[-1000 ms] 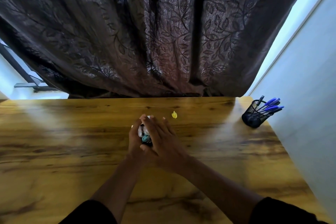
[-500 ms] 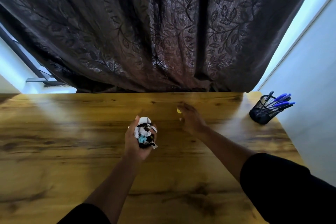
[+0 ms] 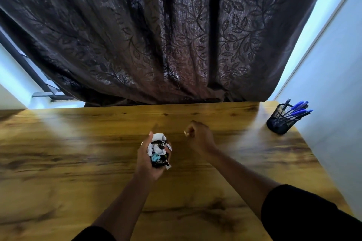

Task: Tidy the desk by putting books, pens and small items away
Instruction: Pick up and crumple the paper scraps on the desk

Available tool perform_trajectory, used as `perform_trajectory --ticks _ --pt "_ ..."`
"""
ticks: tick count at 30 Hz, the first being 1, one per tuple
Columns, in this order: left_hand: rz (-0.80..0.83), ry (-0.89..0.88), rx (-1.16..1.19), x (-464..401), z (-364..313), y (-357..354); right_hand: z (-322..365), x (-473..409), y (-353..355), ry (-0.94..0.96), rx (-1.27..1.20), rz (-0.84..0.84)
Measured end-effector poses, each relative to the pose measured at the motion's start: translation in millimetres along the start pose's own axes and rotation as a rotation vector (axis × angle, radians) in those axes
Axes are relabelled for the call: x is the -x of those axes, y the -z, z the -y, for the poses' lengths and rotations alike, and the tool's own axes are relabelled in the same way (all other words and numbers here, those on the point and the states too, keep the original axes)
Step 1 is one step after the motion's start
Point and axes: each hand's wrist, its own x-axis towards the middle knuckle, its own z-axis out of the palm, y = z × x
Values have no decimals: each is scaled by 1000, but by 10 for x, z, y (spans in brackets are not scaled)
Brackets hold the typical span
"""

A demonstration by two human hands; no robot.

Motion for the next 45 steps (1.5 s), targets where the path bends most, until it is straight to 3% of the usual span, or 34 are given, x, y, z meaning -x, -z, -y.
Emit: perform_trajectory --ticks 3,5,9,12,16,22,35,45 --pt "-16 15 -22 -23 22 -30 452 128 88 62 -277 -76" --pt "-46 36 -24 21 32 -134 706 252 132 161 -328 -80" --pt "-43 50 -52 74 -5 -294 900 478 85 315 -61 -90" --pt "52 86 -52 133 -67 -362 922 602 -4 320 16 -130" --pt "232 132 4 161 -22 -431 993 781 -65 199 -57 -324" --pt "344 165 -98 291 231 -672 1062 979 -45 16 -261 -594" --pt "205 524 -201 973 1513 -967 461 2274 392 -408 -504 -966" --pt "250 703 -331 1777 3012 -1053 -306 3710 805 -610 -578 -1140"
